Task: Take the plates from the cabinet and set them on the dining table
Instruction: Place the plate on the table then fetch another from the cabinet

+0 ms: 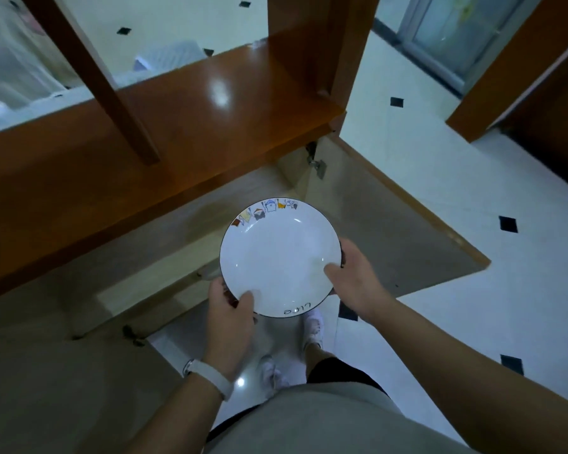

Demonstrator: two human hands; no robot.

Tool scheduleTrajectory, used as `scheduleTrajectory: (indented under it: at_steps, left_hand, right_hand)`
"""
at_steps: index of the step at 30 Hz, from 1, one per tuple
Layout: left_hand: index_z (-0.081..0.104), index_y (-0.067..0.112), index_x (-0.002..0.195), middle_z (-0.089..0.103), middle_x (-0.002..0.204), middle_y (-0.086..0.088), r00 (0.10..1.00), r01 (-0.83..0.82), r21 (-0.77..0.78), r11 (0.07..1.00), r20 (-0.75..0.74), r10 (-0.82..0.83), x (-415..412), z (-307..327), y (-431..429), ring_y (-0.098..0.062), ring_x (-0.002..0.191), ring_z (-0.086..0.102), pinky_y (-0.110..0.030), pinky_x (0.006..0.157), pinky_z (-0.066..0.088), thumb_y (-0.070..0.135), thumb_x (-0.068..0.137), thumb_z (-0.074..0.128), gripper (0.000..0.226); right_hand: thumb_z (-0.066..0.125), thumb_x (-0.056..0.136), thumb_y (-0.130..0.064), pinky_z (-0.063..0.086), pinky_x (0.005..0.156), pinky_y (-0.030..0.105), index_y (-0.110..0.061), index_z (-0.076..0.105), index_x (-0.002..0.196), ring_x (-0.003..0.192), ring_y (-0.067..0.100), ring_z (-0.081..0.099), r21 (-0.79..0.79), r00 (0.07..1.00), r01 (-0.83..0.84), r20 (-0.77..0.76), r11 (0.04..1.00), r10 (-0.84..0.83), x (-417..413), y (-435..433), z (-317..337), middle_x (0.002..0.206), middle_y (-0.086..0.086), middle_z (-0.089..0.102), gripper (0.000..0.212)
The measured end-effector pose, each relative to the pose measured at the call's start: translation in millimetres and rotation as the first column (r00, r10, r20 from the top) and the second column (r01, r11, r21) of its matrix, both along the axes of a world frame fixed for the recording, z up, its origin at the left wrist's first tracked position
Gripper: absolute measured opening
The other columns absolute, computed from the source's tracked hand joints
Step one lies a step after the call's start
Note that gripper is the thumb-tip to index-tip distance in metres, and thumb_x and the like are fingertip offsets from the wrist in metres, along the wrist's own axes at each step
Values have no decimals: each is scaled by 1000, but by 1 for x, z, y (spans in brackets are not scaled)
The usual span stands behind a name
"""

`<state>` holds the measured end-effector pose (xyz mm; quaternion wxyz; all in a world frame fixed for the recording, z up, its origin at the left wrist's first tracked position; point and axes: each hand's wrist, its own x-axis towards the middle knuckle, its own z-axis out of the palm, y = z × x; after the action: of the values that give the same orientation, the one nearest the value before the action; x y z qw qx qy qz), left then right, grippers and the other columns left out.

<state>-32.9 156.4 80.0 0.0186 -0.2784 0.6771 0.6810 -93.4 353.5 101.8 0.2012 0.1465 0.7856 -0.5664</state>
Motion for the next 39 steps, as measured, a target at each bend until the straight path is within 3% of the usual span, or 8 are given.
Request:
scheduleTrajectory:
  at_steps: [2, 4, 10, 19, 23, 30, 36, 39]
  left_hand:
    - [52, 32, 102, 68, 95, 11, 999, 44, 13, 999, -29, -44, 2, 12, 2, -10, 82, 64, -34, 61, 56, -1, 91, 51, 35]
    - [54, 35, 105, 70, 94, 19, 994, 96, 15, 995, -59, -94, -1, 23, 3, -3, 85, 66, -37, 68, 59, 0, 90, 51, 38]
    - [52, 28, 118, 65, 112, 8, 979, 169, 74, 983, -124, -160, -13, 48, 29, -16, 103, 64, -42, 73, 59, 1, 89, 52, 40]
    - [53, 27, 112, 68, 97, 15, 922, 339, 187, 922, -260, -286, -14, 103, 122, -27, 100, 63, -50, 65, 57, 16, 67, 58, 47]
    - [56, 29, 111, 68, 100, 11, 885, 435, 216, 874, -282, -371, 0, 123, 196, -29, 98, 63, -56, 67, 57, 15, 70, 56, 43]
    - [57, 30, 116, 71, 99, 8, 730, 677, 245, 694, -344, -591, 46, 138, 362, -20, 92, 65, -34, 60, 55, 11, 70, 55, 49]
    - [55, 26, 123, 70, 108, 4, 497, 868, 226, 443, -345, -796, 108, 144, 493, -23, 99, 65, -35, 64, 54, 10, 70, 53, 55]
    - [55, 26, 123, 69, 110, 2, 350, 933, 212, 292, -337, -874, 141, 146, 549, -23, 98, 66, -37, 65, 54, 11, 70, 53, 54]
  right_hand:
    - [43, 88, -4, 53, 51, 17, -25, 51, 123, 90, 15, 62, -28, 998, 51, -20, 998, -51, 11, 4, 19, 105, -6, 62, 42]
    - [42, 89, -1, 51, 50, 14, -31, 51, 118, 86, 11, 61, -67, 993, 109, -48, 992, -112, 21, 7, 38, 101, -12, 62, 43]
    - [43, 86, 1, 55, 56, 20, -32, 53, 122, 87, 10, 66, -127, 956, 245, -133, 961, -261, 48, 37, 74, 104, -9, 65, 49]
    - [44, 82, 1, 59, 61, 33, -30, 63, 108, 94, 23, 67, -218, 874, 381, -232, 898, -427, 89, 134, 113, 101, 2, 68, 44]
    - [43, 85, 3, 58, 58, 29, -27, 62, 111, 84, 14, 69, -271, 810, 460, -261, 845, -525, 125, 201, 130, 100, 0, 69, 44]
    - [44, 84, 4, 55, 57, 24, -32, 64, 108, 77, 10, 68, -282, 629, 660, -298, 696, -718, 223, 344, 144, 89, -8, 71, 48]
    - [42, 84, 7, 51, 51, 20, -27, 65, 105, 61, 7, 64, -301, 385, 829, -304, 471, -871, 331, 432, 148, 78, -9, 69, 46]
    - [43, 85, 6, 53, 54, 22, -38, 66, 97, 66, 7, 66, -314, 226, 894, -304, 321, -926, 384, 459, 146, 85, -4, 71, 50]
